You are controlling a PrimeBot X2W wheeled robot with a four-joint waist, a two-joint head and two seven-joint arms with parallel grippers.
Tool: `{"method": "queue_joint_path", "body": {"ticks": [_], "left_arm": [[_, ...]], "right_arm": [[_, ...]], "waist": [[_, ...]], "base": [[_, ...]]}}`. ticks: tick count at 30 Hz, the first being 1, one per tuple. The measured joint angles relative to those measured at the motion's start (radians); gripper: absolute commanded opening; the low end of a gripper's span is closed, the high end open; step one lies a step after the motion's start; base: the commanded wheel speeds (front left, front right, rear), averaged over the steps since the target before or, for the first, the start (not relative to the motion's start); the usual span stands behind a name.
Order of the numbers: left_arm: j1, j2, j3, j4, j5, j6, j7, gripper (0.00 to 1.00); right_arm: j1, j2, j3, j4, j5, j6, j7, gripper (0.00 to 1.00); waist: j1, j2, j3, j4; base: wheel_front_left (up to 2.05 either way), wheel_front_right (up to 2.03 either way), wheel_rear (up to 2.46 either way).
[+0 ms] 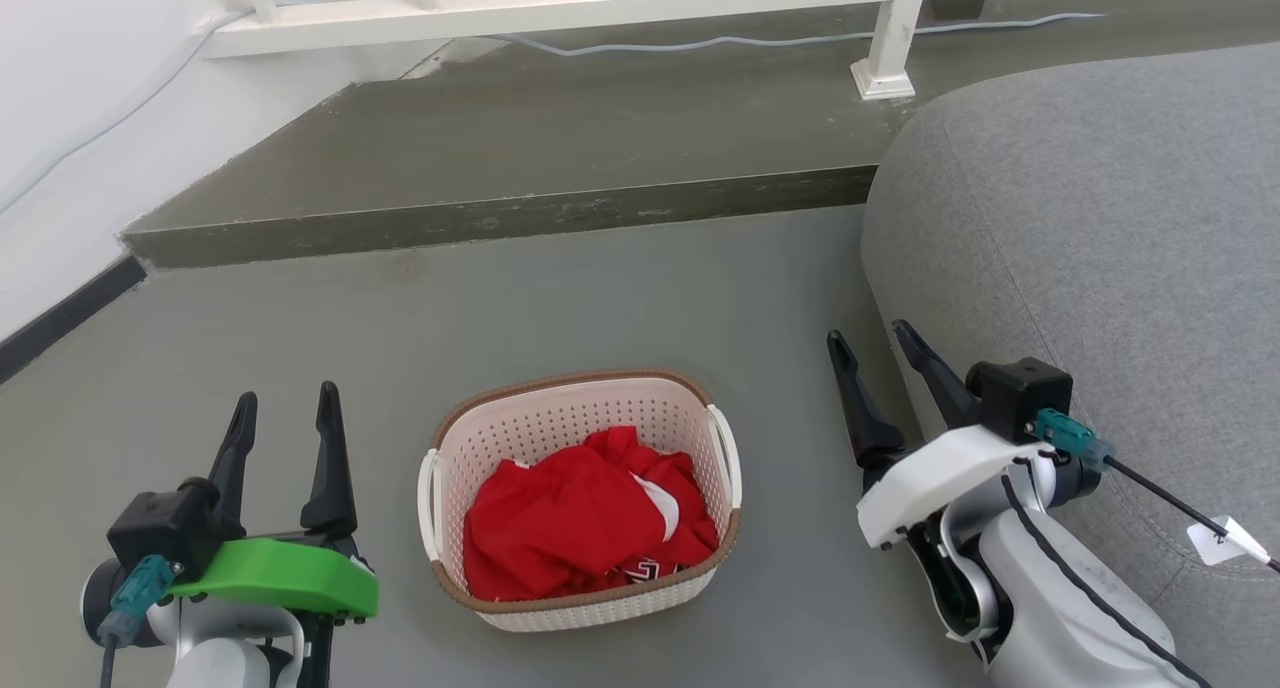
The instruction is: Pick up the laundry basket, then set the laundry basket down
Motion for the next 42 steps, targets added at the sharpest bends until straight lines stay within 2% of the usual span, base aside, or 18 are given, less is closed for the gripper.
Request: {"method": "queue_joint_path", "body": {"ticks": [41, 42], "left_arm": [[0.011, -0.024, 0.032, -0.008, 0.026, -0.027, 0.000, 1.00], [0.011, -0.025, 0.032, -0.007, 0.026, -0.032, 0.000, 0.00]], "right_arm": [[0.030, 0.031, -0.057, -0.011, -0.053, 0.035, 0.000, 1.00], [0.031, 0.031, -0.060, -0.010, -0.053, 0.039, 0.000, 0.00]], "waist": [[0.0000, 0.0000, 0.020, 0.002], [0.0000, 0.0000, 0.021, 0.002]], "base": [[0.00, 0.00, 0.00], [0.00, 0.00, 0.00]]}}
